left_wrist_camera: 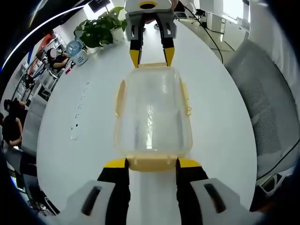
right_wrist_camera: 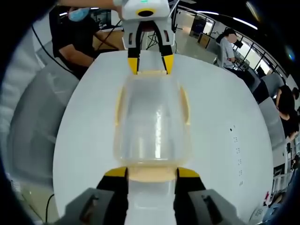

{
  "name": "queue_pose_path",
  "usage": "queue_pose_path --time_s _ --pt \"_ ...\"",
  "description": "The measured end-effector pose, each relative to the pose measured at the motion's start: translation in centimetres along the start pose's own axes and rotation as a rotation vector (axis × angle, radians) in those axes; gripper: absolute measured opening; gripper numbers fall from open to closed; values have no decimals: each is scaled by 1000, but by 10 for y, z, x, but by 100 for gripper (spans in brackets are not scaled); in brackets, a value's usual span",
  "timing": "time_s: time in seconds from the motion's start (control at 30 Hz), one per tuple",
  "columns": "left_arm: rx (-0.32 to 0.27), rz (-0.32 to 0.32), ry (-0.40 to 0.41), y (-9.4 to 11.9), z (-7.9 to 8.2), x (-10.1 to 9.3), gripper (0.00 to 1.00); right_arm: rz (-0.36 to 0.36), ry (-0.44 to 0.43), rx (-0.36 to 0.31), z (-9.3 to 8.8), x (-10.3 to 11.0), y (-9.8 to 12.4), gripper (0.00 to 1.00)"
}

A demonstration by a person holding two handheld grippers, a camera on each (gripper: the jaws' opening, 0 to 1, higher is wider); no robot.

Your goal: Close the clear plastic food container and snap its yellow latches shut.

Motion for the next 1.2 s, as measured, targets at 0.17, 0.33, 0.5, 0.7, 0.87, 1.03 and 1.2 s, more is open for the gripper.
queue_pose_path --time_s 0.17,0.33,0.5,0.7,0.87,1.03,1.2 --pt "-2 -2 1 -5 5 0 36 0 -1 -1 -6 2 4 35" --pt "-4 -4 -1 -10 13 -2 36 -1 -4 0 -15 3 7 35" --pt "-7 -7 -3 -15 20 -3 36 1 -8 1 -23 5 9 35" --pt "-9 -12 -4 -22 28 -3 36 0 -11 3 -34 6 13 35" --pt "-8 -13 -10 -26 35 -5 36 -1 -15 7 -40 8 15 35" --pt "-10 -17 -10 -31 41 -7 36 2 -19 9 -49 11 18 35" --pt "-12 -23 -12 -37 48 -8 36 5 -23 13 -57 13 19 35"
Point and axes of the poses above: the point that each gripper's makers call its tool centre point, and the gripper's own axes: y roughly backward along the fingers, x roughly to its left, z roughly out of its top, the point moved 7 cm from there along y, roughly backward along the fingers, and after that the axes turned 14 degrees about y, right-handed, at the moved point
